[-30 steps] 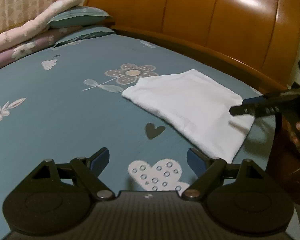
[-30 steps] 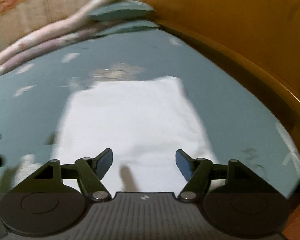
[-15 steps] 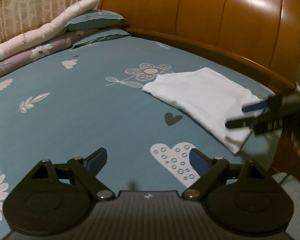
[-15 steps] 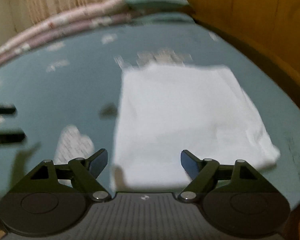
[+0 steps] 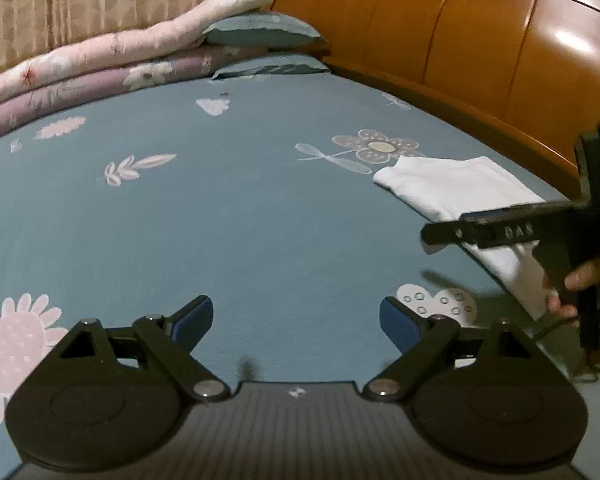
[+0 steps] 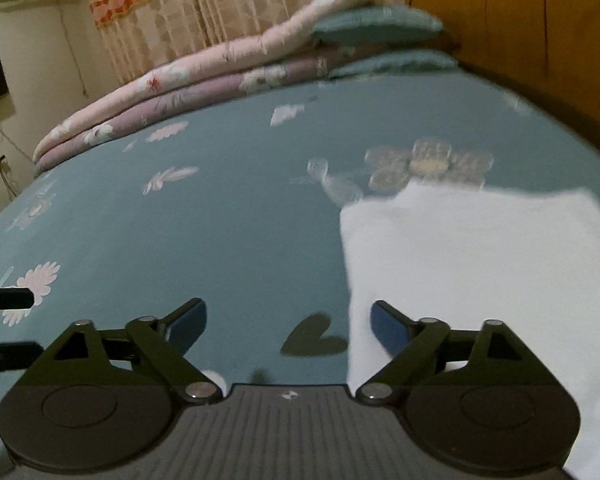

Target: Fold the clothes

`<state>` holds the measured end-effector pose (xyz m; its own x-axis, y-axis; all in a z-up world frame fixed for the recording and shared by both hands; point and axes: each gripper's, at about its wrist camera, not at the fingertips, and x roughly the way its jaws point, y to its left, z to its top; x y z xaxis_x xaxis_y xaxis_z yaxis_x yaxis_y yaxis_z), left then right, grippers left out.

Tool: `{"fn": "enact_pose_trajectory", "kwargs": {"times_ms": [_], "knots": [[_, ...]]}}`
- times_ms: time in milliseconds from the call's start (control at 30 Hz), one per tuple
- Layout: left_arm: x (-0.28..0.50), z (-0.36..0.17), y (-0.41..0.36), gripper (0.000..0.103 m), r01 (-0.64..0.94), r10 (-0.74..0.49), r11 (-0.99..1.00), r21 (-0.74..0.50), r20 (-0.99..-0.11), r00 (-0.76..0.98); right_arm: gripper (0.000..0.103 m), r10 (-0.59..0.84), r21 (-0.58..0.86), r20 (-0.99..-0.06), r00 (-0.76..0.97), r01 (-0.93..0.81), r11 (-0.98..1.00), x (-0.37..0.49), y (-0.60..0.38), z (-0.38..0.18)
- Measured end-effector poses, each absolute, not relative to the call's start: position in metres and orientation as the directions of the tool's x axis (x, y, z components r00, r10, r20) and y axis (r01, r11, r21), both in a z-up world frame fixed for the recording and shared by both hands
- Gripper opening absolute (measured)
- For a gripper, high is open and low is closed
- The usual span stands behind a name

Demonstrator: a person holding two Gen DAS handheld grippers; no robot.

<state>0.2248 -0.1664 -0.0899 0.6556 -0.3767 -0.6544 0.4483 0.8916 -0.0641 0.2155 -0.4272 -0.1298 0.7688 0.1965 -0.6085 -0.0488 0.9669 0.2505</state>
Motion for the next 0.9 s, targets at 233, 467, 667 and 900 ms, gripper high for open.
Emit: {"fn": "enact_pose_trajectory", "kwargs": {"times_ms": [233, 467, 667, 900], "knots": [[0.230, -0.098, -0.171, 0.090, 0.457, -0.377, 0.887, -0.058, -0.663, 0.647, 0.100, 0.199, 0.243, -0.572, 0.796, -0.067, 0.968, 0.225, -0.430, -0.113], [0.229, -0.097, -0.167, 0.090, 0.452, -0.370, 0.890, -0.053, -0.665, 0.649, 0.103, 0.203, 0.279, -0.599, 0.774, -0.035, 0.960, 0.254, -0.435, -0.131], [0.227, -0.091, -0.165, 0.090, 0.439, -0.374, 0.896, -0.068, -0.650, 0.662, 0.103, 0.185, 0.280, -0.595, 0.782, -0.014, 0.960, 0.216, -0.438, -0.111], [0.217, -0.087, -0.169, 0.092, 0.431, -0.383, 0.900, -0.071, -0.604, 0.699, 0.103, 0.138, 0.296, -0.648, 0.749, 0.081, 0.952, 0.176, -0.445, -0.124]]}}
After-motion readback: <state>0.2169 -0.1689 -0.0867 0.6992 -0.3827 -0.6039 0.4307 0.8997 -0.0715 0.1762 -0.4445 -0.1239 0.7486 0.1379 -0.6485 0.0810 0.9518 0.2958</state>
